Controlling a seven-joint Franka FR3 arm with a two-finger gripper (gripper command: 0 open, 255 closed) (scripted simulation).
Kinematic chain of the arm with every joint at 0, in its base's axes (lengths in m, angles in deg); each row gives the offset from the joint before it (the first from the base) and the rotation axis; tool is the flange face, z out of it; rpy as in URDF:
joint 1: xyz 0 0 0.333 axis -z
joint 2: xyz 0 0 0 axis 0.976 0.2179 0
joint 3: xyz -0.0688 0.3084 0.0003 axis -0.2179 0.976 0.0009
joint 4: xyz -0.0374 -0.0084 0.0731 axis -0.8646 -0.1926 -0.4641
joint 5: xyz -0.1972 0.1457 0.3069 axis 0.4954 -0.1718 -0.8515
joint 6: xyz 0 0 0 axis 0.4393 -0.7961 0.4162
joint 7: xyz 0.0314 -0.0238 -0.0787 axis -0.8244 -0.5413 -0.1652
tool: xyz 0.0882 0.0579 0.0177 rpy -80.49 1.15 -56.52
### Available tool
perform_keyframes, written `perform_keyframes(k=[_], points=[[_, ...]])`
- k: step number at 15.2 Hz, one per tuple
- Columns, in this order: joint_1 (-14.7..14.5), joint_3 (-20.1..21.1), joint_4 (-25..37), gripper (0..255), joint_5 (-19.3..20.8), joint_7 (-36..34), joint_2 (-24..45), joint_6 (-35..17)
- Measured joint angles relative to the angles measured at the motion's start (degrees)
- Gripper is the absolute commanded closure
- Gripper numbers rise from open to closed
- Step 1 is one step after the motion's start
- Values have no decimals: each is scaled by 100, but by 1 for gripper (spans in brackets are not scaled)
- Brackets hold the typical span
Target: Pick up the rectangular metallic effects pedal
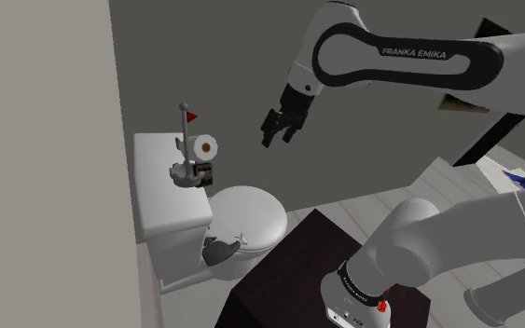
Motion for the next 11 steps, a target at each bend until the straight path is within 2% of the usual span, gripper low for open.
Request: perform_keyframes(k=[4,11], points=[[4,97,-7,0,-215,-326,746,-779],[24,144,513,0,-556,-760,2225,-1793]])
